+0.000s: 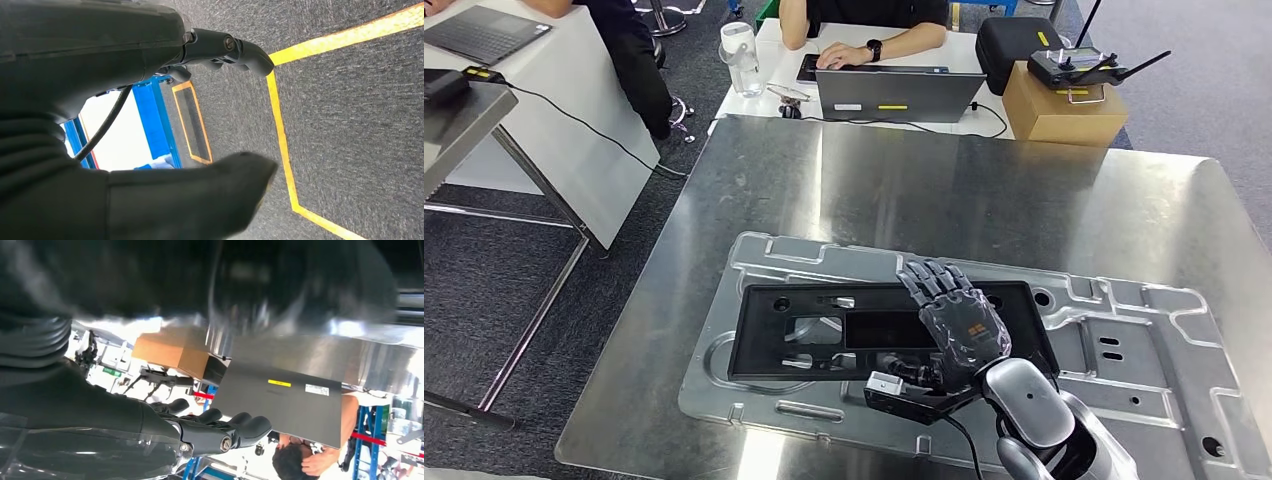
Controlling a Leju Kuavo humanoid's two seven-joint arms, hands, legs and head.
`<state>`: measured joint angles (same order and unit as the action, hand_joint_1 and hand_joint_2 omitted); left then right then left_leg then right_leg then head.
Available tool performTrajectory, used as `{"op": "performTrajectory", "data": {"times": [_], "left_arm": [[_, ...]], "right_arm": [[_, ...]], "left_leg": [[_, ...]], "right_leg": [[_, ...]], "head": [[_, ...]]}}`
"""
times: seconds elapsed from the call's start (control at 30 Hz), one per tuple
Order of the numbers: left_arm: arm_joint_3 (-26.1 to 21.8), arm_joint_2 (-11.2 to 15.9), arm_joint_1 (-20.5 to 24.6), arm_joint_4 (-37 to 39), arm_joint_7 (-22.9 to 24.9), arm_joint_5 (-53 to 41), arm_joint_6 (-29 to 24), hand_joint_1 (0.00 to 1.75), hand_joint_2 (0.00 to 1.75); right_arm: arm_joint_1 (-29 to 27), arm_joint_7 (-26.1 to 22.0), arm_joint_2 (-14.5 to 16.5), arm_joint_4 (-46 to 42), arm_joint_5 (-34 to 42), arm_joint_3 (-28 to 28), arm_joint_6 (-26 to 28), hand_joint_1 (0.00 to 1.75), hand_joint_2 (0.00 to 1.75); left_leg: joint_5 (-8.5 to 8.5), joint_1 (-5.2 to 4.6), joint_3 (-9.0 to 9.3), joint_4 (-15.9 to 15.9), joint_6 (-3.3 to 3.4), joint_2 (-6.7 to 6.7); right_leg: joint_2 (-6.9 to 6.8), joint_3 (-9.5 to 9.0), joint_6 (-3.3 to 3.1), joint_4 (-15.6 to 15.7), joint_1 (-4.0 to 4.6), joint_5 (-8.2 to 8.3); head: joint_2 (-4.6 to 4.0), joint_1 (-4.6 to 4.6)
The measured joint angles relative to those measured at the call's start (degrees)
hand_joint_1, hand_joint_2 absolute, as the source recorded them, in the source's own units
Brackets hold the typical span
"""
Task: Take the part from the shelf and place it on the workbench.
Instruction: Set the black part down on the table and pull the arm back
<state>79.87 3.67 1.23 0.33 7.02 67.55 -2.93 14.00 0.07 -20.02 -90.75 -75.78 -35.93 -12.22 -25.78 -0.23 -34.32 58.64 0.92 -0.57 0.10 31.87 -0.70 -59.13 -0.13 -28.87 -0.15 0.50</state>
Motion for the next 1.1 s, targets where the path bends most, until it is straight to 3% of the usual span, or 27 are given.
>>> {"op": "performTrajectory", "data": {"times": [0.4,0.67,0.73,0.83,0.87,0.9,0.93,1.03,1.1], "left_arm": [[0.0,0.0,0.0,0.0,0.4,0.0,0.2,0.0,0.0],[0.0,0.0,-0.4,0.0,1.2,-0.7,0.2,0.0,0.0],[0.0,-0.1,-0.4,0.0,1.3,-0.7,0.2,0.0,0.0],[0.0,-0.2,-0.4,0.0,1.4,-0.8,0.2,0.0,0.0],[0.0,-0.2,-0.5,0.0,1.4,-0.9,0.2,0.0,0.0],[0.0,-0.2,-0.5,0.0,1.4,-1.0,0.2,0.0,0.0],[0.0,-0.3,-0.6,0.0,1.4,-1.0,0.2,0.0,0.0],[0.0,-0.3,-0.6,0.0,1.4,-1.0,0.2,0.0,0.0],[0.0,-0.3,-0.6,0.0,1.4,-1.0,0.2,0.0,0.0]], "right_arm": [[0.1,0.0,-0.1,-2.5,0.8,0.0,1.2,0.0,0.0],[-0.6,0.4,-1.1,-9.5,1.1,-0.1,3.5,0.0,0.0],[-0.8,0.4,-1.7,-10.8,1.1,-0.1,3.7,0.0,0.0],[-1.4,0.6,-2.5,-11.7,0.8,-0.1,4.1,0.0,0.0],[-1.6,0.7,-2.7,-11.9,0.8,-0.1,4.2,0.0,0.0],[-1.9,0.8,-2.9,-12.1,0.7,-0.1,4.2,0.0,0.0],[-2.1,0.9,-3.0,-12.3,0.7,-0.1,4.2,0.0,0.0],[-2.2,1.0,-3.3,-12.8,0.7,-0.1,4.3,0.0,0.0],[-2.3,1.0,-3.4,-13.1,0.6,-0.1,4.4,0.0,0.0]], "left_leg": [[0.0,0.0,0.01,0.0,0.01,0.0],[0.18,-0.05,0.2,-0.1,1.08,0.09],[0.88,0.34,0.6,-1.1,1.59,0.29],[1.28,0.53,0.5,-1.5,1.88,0.47],[1.35,0.57,0.34,-1.4,1.82,0.5],[1.43,0.65,0.15,-1.3,1.72,0.52],[1.5,0.78,-0.07,-1.1,1.58,0.54],[1.61,1.11,-0.92,0.0,0.68,0.41],[1.98,1.02,-1.28,0.4,-0.27,0.21]], "right_leg": [[0.0,0.0,0.0,0.0,-0.04,0.0],[0.07,-0.27,0.94,0.1,-0.28,0.02],[0.06,0.15,1.3,-1.7,-0.19,-1.76],[0.05,3.72,1.78,-11.0,-0.5,-7.66],[0.04,4.75,1.99,-13.7,-0.71,-8.68],[0.01,4.88,2.23,-14.5,-0.97,-8.46],[-0.02,3.89,2.49,-13.0,-1.25,-7.08],[0.08,-1.75,3.01,-2.8,-1.76,-2.51],[0.36,-2.51,2.53,-0.6,-1.49,-2.01]], "head": [[0.0,0.0],[0.0,0.01],[0.0,-0.01],[0.0,-0.02],[0.0,-0.02],[0.0,-0.02],[0.0,-0.02],[0.0,-0.02],[0.0,0.0]]}}
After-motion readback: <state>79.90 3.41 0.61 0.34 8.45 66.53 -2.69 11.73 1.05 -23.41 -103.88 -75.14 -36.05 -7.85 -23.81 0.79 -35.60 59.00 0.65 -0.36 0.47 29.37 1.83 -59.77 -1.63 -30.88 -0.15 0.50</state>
